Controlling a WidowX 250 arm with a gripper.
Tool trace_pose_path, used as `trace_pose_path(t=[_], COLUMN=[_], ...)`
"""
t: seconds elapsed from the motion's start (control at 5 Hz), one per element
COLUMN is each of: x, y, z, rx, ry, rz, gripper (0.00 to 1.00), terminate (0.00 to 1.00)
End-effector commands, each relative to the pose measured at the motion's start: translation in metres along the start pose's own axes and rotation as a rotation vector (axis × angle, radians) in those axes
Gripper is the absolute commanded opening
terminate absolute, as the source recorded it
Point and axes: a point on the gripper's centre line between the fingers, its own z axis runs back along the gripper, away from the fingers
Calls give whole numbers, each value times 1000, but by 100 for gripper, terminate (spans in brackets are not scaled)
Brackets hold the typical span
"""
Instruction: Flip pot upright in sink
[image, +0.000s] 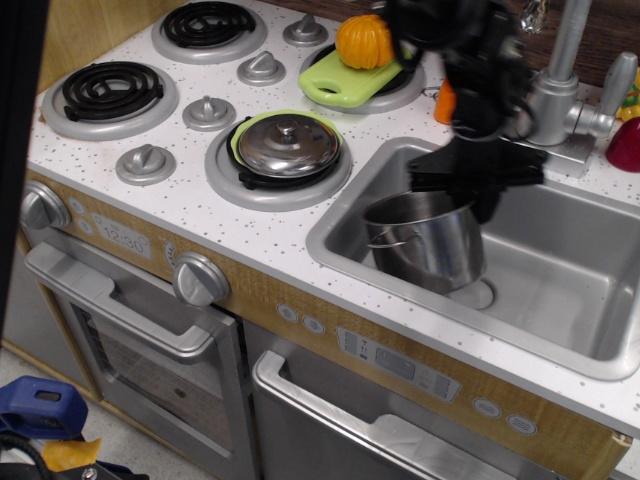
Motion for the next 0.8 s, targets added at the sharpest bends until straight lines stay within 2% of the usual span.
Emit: trace_pose_path(t=[0.0,0.2,0.4,0.6], x=[31,24,22,22], y=[-32,-42,-39,-39], z=[46,41,35,35], rx=[26,108,114,114], ry=[-152,-209,-246,-246], rz=[-59,-83,-132,-132], gripper=[0,0,100,100], terminate=[0,0,0,100])
